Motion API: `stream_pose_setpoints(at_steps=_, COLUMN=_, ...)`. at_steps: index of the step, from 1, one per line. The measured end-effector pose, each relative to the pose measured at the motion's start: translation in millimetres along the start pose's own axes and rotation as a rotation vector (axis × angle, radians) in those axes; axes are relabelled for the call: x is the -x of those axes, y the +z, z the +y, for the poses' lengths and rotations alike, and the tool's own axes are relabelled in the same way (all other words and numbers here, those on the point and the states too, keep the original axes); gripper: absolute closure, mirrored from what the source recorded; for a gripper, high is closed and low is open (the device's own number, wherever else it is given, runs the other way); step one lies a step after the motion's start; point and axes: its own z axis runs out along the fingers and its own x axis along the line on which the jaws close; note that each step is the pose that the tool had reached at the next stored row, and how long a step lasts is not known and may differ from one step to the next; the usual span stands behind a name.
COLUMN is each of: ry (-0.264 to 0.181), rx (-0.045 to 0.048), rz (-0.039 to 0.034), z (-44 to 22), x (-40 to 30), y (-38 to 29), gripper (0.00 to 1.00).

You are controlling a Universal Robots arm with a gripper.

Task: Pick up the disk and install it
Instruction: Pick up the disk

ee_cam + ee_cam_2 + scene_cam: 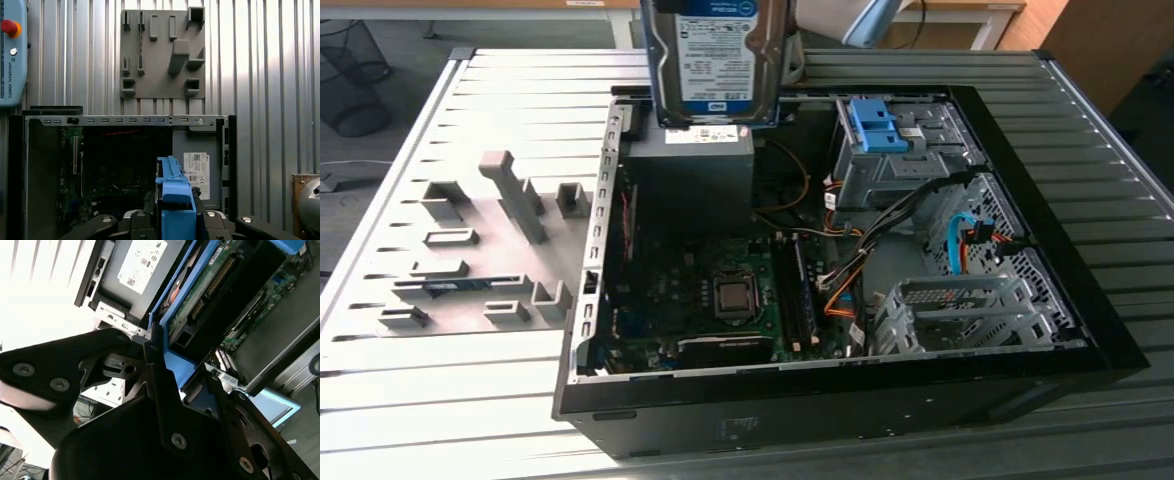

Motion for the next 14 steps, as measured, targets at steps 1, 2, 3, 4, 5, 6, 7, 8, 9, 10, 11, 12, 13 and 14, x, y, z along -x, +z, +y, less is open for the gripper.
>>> stream_pose_setpoints(at_steps=1, ry=0.000, rx=0.0000, rz=0.0000, z=-4.7, x=0.1, y=-0.2, gripper=0.64)
stream_pose_setpoints(at_steps=2, ry=0.000, rx=0.0001, rz=0.0000, z=-9.2, x=0.2, y=-0.4, gripper=0.64)
stream_pose_setpoints(at_steps=3, ry=0.000, rx=0.0000, rz=0.0000, z=-12.3, x=0.2, y=-0.4, gripper=0.64)
stream_pose_setpoints(at_steps=4, ry=0.000, rx=0.0001, rz=0.0001, z=-13.7, x=-0.6, y=-0.5, gripper=0.64)
stream_pose_setpoints(at_steps=5, ry=0.000, rx=0.0001, rz=0.0000, z=-14.3, x=-2.4, y=-0.5, gripper=0.64)
stream_pose_setpoints(at_steps=6, ry=0.000, rx=0.0000, rz=0.0000, z=-14.5, x=-5.2, y=-0.3, gripper=0.64)
stream_pose_setpoints(at_steps=7, ry=0.000, rx=0.0000, rz=0.0000, z=-14.6, x=-9.4, y=0.1, gripper=0.64)
stream_pose_setpoints(at_steps=8, ry=0.000, rx=0.0001, rz=0.0001, z=-14.7, x=-13.8, y=0.7, gripper=0.64)
stream_pose_setpoints(at_steps=9, ry=0.000, rx=0.0001, rz=0.0001, z=-14.9, x=-18.3, y=1.3, gripper=0.64)
stream_pose_setpoints(at_steps=10, ry=0.000, rx=0.0000, rz=0.0000, z=-15.0, x=-22.4, y=1.8, gripper=0.64)
stream_pose_setpoints(at_steps=11, ry=0.000, rx=-0.0002, rz=-0.0002, z=-15.0, x=-23.9, y=2.0, gripper=0.64)
stream_pose_setpoints(at_steps=12, ry=0.000, rx=0.0000, rz=-0.0001, z=-15.1, x=-24.0, y=2.0, gripper=0.64)
stream_pose_setpoints(at_steps=13, ry=0.000, rx=0.0000, rz=0.0000, z=-15.3, x=-24.0, y=2.0, gripper=0.64)
stream_pose_setpoints(at_steps=14, ry=0.000, rx=0.0000, rz=0.0000, z=-15.3, x=-24.1, y=2.0, gripper=0.64)
